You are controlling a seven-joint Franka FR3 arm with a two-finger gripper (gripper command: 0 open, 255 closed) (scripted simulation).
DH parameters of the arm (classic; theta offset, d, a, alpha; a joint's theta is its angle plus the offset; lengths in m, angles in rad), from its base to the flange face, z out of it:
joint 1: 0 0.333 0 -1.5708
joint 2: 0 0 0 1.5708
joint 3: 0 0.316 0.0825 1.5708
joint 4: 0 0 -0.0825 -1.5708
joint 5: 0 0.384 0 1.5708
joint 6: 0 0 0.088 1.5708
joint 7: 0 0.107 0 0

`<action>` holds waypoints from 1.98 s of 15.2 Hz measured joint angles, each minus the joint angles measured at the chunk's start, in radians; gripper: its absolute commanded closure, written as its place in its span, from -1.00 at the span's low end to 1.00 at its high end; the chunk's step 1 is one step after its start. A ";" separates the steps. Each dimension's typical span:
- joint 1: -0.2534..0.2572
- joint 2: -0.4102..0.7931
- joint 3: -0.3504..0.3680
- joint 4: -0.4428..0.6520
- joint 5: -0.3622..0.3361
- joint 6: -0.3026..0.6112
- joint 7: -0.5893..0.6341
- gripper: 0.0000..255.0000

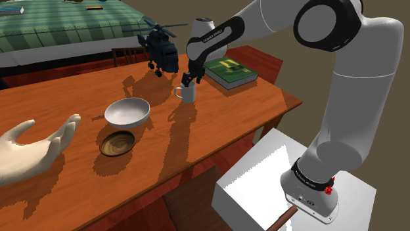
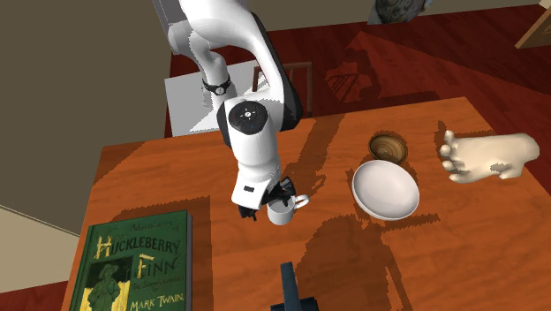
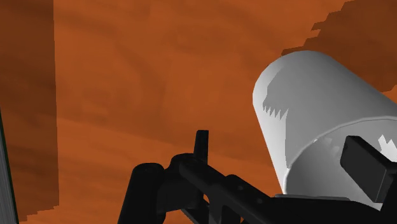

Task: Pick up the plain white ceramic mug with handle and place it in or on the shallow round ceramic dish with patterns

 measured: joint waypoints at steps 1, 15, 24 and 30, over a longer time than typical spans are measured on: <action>0.000 0.000 0.000 0.000 0.000 0.000 0.000 -1.00; 0.000 -0.013 -0.001 0.009 -0.001 -0.022 0.001 1.00; 0.000 -0.065 -0.003 0.061 -0.006 -0.125 0.006 1.00; 0.001 -0.093 -0.003 0.106 -0.010 -0.198 0.012 1.00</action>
